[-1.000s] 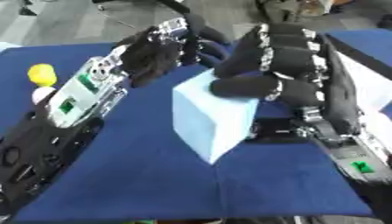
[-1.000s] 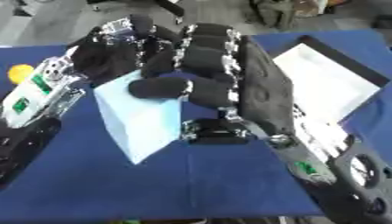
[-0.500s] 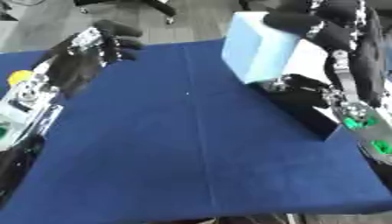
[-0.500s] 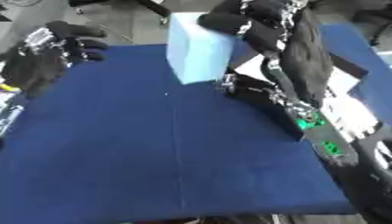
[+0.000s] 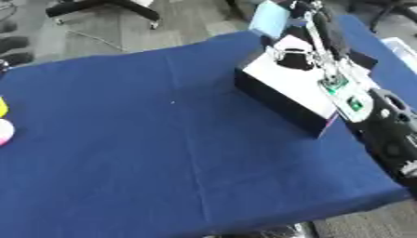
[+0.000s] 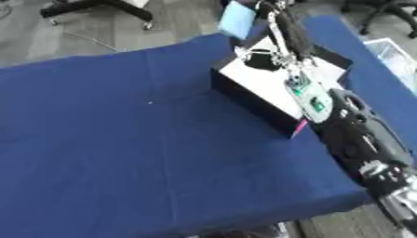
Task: Pick up the objects with one hand, pass them to the other hand, and then place them into the box on the other side of the table.
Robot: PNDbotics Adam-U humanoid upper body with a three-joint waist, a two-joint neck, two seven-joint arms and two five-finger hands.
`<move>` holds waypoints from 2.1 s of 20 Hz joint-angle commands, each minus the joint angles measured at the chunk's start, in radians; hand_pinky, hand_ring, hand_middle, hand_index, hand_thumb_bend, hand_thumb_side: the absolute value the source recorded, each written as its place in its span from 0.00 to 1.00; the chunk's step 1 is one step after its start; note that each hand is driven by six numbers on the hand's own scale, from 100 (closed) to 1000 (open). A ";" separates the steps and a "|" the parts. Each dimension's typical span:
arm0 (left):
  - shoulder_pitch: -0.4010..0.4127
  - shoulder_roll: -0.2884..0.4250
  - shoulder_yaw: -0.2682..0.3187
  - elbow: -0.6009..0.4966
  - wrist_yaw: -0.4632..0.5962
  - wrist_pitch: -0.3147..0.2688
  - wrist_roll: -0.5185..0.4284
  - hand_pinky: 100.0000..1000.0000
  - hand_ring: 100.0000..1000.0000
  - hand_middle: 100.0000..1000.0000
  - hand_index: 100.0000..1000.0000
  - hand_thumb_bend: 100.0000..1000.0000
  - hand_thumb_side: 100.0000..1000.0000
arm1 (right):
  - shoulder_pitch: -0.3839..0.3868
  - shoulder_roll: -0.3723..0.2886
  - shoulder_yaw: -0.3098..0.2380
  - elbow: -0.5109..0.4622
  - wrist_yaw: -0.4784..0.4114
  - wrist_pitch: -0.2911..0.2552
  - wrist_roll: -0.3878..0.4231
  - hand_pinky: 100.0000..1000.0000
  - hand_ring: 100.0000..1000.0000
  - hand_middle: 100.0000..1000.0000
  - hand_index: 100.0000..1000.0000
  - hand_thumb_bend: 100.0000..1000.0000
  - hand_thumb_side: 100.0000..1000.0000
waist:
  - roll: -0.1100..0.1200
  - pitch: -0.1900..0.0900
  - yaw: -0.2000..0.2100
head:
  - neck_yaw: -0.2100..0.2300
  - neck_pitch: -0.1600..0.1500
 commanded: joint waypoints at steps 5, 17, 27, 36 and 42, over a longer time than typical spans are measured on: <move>0.037 -0.005 0.051 -0.054 -0.003 -0.016 0.011 0.82 0.80 0.78 0.77 0.00 0.76 | -0.061 -0.025 -0.088 0.303 0.101 0.042 0.039 0.64 0.63 0.60 0.63 0.00 0.00 | -0.003 -0.023 0.019 | -0.057 -0.003; 0.065 -0.004 0.056 -0.022 -0.032 -0.014 -0.026 0.82 0.81 0.79 0.77 0.00 0.79 | -0.082 -0.190 -0.092 0.143 0.401 -0.001 0.463 0.94 0.99 1.00 1.00 0.45 0.69 | -0.038 -0.039 0.006 | -0.036 -0.003; 0.072 0.004 0.085 0.019 -0.104 -0.018 -0.010 0.82 0.81 0.79 0.77 0.00 0.77 | 0.089 -0.192 -0.156 -0.486 0.111 -0.037 0.369 0.90 0.92 0.93 1.00 0.37 0.10 | -0.042 -0.032 -0.013 | 0.090 -0.003; 0.011 0.149 0.162 0.110 -0.444 -0.018 0.098 0.80 0.77 0.75 0.76 0.00 0.51 | 0.262 0.077 -0.057 -0.858 0.124 -0.237 0.215 0.84 0.83 0.84 0.90 0.34 0.00 | -0.029 -0.024 -0.045 | 0.391 -0.003; -0.073 0.313 0.123 0.230 -0.842 0.004 0.077 0.78 0.72 0.70 0.75 0.22 0.00 | 0.339 0.180 0.041 -0.860 0.158 -0.294 0.257 0.84 0.83 0.84 0.91 0.02 0.00 | -0.034 -0.023 -0.066 | 0.427 -0.003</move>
